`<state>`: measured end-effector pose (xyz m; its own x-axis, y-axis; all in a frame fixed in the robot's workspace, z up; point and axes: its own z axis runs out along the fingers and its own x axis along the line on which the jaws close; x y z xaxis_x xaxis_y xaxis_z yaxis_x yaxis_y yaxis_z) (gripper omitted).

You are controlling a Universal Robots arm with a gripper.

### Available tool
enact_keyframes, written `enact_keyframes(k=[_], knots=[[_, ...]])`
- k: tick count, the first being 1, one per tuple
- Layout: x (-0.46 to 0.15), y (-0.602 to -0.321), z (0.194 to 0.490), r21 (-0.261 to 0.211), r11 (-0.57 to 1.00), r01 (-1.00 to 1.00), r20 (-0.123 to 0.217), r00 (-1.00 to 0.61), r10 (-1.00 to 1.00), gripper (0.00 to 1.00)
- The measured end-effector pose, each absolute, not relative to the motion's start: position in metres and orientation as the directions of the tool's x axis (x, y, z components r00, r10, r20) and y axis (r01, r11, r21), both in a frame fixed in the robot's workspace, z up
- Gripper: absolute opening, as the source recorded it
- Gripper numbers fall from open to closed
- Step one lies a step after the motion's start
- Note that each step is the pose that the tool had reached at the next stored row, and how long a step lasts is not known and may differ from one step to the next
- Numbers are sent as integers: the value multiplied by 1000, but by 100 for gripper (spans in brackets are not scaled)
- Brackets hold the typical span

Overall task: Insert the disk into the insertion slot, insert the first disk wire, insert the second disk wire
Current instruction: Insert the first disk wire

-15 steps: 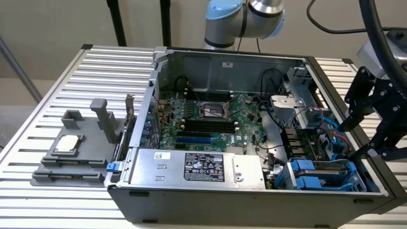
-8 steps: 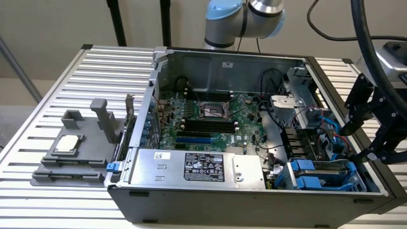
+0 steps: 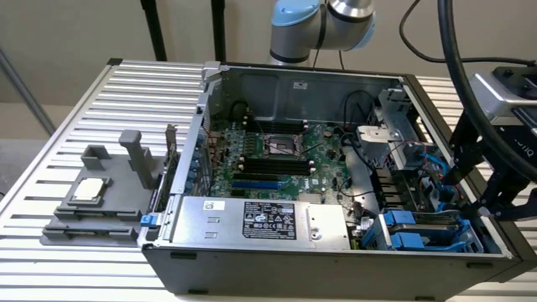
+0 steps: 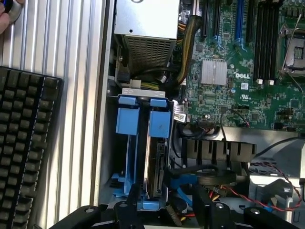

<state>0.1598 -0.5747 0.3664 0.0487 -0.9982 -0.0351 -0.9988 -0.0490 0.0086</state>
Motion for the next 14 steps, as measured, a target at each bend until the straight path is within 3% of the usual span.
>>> enact_keyframes(k=[7, 9, 11, 12, 14], knots=[[153, -569, 360, 10, -54, -998, -15, 54, -998, 55], [150, -566, 359, 10, -55, -998, -10, 55, -998, 63], [148, -565, 359, 10, -56, -998, -8, 56, -998, 63], [148, -565, 359, 10, -57, -998, -8, 57, -998, 69], [147, -566, 359, 10, -57, -998, -7, 57, -998, 69]])
